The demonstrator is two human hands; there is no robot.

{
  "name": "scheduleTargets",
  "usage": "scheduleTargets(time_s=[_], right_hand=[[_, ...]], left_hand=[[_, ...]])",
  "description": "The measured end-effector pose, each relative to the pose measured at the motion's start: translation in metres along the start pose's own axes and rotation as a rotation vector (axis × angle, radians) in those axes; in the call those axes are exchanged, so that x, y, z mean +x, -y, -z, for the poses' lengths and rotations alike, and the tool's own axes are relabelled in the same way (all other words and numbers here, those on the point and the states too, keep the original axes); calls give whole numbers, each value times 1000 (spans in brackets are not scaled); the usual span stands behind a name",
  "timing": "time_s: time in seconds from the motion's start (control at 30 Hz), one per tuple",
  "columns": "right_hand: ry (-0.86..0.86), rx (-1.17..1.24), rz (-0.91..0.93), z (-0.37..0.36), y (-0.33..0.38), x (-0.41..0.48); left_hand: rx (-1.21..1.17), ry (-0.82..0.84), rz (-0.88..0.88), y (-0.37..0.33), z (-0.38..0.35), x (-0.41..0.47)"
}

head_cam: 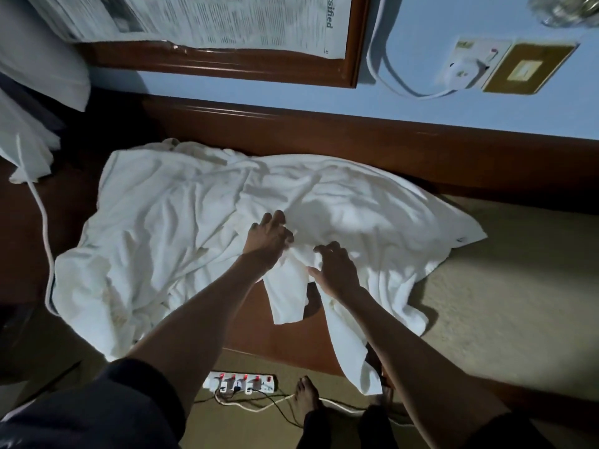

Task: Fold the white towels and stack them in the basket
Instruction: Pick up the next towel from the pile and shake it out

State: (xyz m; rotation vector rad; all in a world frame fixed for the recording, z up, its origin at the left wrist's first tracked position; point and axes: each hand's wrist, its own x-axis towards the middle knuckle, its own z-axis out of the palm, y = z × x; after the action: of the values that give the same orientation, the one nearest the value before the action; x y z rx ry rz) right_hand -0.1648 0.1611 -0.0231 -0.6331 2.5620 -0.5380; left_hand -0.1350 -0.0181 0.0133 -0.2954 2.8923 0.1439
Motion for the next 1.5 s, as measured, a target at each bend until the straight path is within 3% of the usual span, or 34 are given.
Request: scheduleTargets(time_s=[0.23,0.4,0.63,0.77,0.9,1.07,1.33,1.5], right_hand=[[-100,155,-12,1,3,-8],[-181,523,13,44,12,-26],[-164,604,81,165,8,-48],[-146,756,13,254,-6,-74],[-285,844,-65,338,-31,-110],[-459,969,-141,414,-87,-161],[-659,937,-148,488,-199,-275],[-763,923,-206,519,-256,-334]], left_hand=[[-283,-130,-15,-3,5,-1],[-647,-10,-4,-7,62,-20],[-816,51,-48,-47,159,-20],[-945,100,-139,-97,218,-18],[-982,121,-338,-166,271,-29],[-805,54,-443,-265,291,-38],[-731,-26,-499,-407,293,-63],[-890,-123,-543,-495,307,-72]])
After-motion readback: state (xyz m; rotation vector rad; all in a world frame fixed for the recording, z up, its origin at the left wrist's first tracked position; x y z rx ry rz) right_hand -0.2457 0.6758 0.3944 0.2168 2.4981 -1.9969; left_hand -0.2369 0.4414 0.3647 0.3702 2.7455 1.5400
